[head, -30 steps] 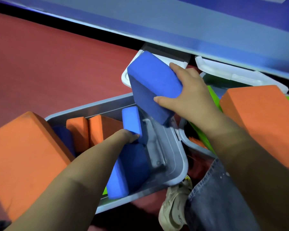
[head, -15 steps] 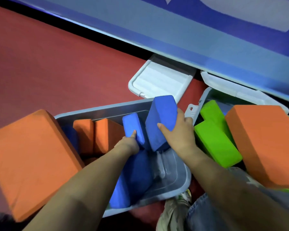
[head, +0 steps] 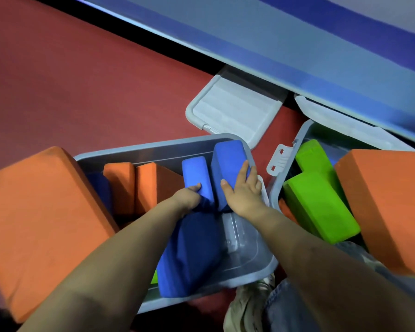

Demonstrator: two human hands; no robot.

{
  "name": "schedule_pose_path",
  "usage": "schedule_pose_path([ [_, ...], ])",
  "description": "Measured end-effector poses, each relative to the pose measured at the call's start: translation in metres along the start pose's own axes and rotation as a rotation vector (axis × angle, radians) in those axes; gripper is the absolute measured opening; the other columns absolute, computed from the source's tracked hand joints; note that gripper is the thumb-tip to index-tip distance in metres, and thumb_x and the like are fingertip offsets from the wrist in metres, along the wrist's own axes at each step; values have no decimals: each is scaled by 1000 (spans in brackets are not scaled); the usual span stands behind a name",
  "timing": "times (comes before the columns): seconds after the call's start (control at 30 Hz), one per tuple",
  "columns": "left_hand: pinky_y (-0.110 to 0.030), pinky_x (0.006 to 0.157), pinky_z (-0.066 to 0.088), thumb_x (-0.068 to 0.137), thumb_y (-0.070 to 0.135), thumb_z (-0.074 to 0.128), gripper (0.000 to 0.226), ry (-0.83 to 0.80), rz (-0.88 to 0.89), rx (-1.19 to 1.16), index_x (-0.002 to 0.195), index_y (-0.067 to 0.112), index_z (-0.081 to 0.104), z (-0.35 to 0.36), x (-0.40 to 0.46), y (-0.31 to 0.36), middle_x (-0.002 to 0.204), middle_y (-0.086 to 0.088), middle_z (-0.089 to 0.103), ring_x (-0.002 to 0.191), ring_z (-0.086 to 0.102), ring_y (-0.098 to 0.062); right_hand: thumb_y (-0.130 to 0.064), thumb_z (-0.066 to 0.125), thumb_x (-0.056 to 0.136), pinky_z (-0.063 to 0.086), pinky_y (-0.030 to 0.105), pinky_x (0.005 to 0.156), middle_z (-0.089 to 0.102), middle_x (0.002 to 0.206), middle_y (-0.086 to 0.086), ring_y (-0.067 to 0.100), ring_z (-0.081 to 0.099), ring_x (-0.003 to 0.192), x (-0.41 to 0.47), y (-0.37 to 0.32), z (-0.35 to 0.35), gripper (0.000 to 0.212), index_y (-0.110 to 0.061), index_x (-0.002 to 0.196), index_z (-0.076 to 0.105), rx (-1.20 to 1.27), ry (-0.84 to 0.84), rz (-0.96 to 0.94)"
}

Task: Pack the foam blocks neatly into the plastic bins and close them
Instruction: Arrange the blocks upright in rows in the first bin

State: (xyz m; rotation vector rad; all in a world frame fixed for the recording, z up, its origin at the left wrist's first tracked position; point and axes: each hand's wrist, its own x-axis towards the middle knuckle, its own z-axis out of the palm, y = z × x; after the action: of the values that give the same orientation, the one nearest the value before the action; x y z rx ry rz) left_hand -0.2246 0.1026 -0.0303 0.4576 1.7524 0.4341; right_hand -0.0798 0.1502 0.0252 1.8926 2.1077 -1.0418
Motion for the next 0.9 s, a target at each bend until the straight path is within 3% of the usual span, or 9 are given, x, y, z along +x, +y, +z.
schedule_pose_path([
  [0.13,-28,82,48,93,-5,43,60,18,14,-117,147,21,36,-2,-8,3,139,-15,45,115,55,-29,-41,35,99,4,44,116,-29,154,3,36,-12,143,-1,1,1,78,-22,146,-25,-3,-94,-5],
  [0.23,-35,97,44,92,-5,40,66,121,27,-212,151,19,23,-9,-9,3,145,-11,42,126,48,-32,-40,37,99,7,42,116,-35,152,1,33,-10,144,-8,1,13,81,-23,145,-28,-40,-163,-26],
  [0.3,-38,99,46,90,6,47,66,230,-2,-276,150,18,23,-15,-14,3,136,-15,51,118,54,-32,-40,38,99,8,40,116,-34,152,1,33,-8,144,-6,-1,20,82,-23,145,-28,-50,-166,-17],
  [0.43,-39,96,47,78,53,51,64,347,48,281,135,24,44,-16,-54,-15,126,-11,58,111,58,-32,-41,39,98,6,43,116,-29,154,1,33,-5,144,17,-11,12,81,-25,146,-25,-61,-155,28],
  [0.5,-38,104,40,80,60,56,69,347,38,379,137,23,42,-8,-74,-33,139,-13,46,125,48,-35,-42,40,98,7,43,116,-25,156,3,33,-4,145,22,-11,2,81,-25,147,-23,-64,-166,46],
  [0.63,-36,112,26,74,46,75,109,366,20,52,153,22,4,0,-107,-54,154,-17,10,139,28,-33,-43,41,98,7,42,117,-23,156,6,32,-5,146,8,-6,-14,80,-26,149,-17,-130,-181,54],
  [0.73,-36,107,33,73,44,78,119,334,50,162,152,26,-9,10,-127,-71,148,-23,25,133,37,-34,-41,45,96,11,39,117,-19,157,11,34,-2,146,-19,-11,-23,79,-22,152,-7,-189,-132,60],
  [0.8,-35,102,37,73,47,76,118,356,94,214,151,29,-10,14,-136,-78,139,-25,38,126,45,-35,-41,45,97,18,36,115,-5,159,10,30,10,146,-42,-18,-35,75,-20,153,0,-192,-218,-10],
  [0.9,-34,99,38,76,53,70,111,361,151,256,152,29,-8,11,-142,-65,139,-25,40,123,47,-37,-43,43,97,20,30,114,15,158,6,22,20,144,-84,-23,-62,68,-14,152,15,-221,-281,-136],
])
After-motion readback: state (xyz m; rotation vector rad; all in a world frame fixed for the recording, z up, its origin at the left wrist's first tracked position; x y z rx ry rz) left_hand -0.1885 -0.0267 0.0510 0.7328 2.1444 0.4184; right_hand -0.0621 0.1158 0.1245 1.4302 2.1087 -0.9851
